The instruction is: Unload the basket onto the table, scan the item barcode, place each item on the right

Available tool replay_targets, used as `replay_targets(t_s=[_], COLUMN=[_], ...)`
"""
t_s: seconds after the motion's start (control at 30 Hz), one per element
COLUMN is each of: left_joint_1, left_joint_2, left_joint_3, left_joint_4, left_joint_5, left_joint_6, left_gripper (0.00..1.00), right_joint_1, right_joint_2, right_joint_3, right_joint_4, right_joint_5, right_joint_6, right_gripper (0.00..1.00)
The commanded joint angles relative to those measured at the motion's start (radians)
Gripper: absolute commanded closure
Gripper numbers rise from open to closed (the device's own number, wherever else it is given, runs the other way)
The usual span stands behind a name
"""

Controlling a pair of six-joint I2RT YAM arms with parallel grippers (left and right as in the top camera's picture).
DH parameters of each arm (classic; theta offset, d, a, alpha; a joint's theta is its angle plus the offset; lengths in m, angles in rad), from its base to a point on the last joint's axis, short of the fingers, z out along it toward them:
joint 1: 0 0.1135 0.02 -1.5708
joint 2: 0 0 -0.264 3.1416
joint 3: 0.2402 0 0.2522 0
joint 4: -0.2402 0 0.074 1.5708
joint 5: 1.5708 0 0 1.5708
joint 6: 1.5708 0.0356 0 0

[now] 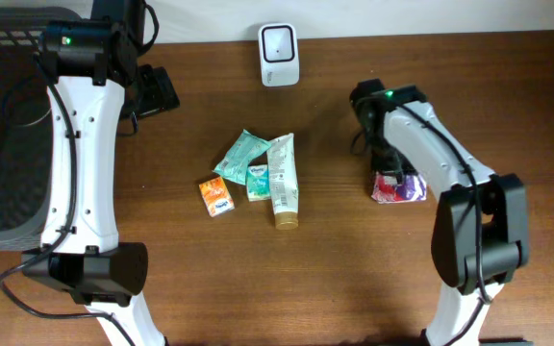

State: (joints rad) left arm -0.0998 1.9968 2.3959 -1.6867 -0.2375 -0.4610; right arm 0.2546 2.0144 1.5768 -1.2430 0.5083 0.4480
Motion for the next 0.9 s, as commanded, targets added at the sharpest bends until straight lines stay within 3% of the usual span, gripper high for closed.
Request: replay_targets(t_s=[0.0,0.03,0.07,0.1,0.2,0.3,0.4,0.47,0.6,0.7,0.77,0.8,0.87], left_joint_1=[-0.004,-0.004,-0.004,-0.005,-0.005,-0.005,-0.005,-0.005,-0.005,-0.005,-0.005,-0.005,-0.005], left_joint_2=[-0.027,-0.027,-0.027,-0.027,-0.027,-0.027,-0.027,-0.027,-0.027,-0.027,-0.027,-0.027,-0.027], left_joint_3=[0.011,0.011,0.011,0.011,0.011,0.011,0.011,0.011,0.011,0.011,0.011,0.011,0.011], left_joint_4=[-0.001,-0.001,-0.001,-0.001,-0.001,-0.001,-0.001,-0.001,-0.001,-0.001,-0.001,-0.002,-0.001], left_joint_5=[-0.011,-0.011,-0.01,-0.011,-0.011,-0.011,-0.011,-0.011,-0.011,-0.011,-0.011,-0.01,-0.011], left_joint_6=[-0.001,-0.001,-0.001,-0.001,-0.001,-0.001,-0.001,-0.001,-0.001,-0.001,-0.002,-0.001,-0.001], left_gripper=[0.01,0.01,0.01,0.01,0.01,0.01,0.01,0.01,0.01,0.01,0.01,0.01,0.01], right_joint_1=[0.097,0.138,0.17,0.204,0.224,0.175,0.024,-0.079,-0.293,-0.374,-0.379,-0.378,-0.378], right_joint_2=[0.003,0.003,0.003,0.003,0.002,0.002,0.003,0.004,0.005,0.005,0.005,0.005,0.005], right_joint_3=[-0.005,-0.005,0.002,0.038,0.193,0.38,0.393,0.375,0.221,0.008,-0.126,-0.179,-0.28], right_joint_4=[0.051,0.087,0.108,0.106,0.029,-0.066,-0.098,-0.099,-0.006,0.168,0.304,0.35,0.437], right_joint_5=[-0.087,-0.175,-0.246,-0.317,-0.381,-0.399,-0.401,-0.484,-0.915,-1.175,-1.223,-1.228,-1.267], right_joint_6=[0.016,0.013,0.013,0.013,-0.01,-0.104,-0.124,-0.234,-0.528,-0.55,-0.552,-0.552,-0.552], right_gripper=[0.43,0.42,0.32,0.16,0.01,0.01,0.01,0.01,0.01,0.0,0.0,0.02,0.27])
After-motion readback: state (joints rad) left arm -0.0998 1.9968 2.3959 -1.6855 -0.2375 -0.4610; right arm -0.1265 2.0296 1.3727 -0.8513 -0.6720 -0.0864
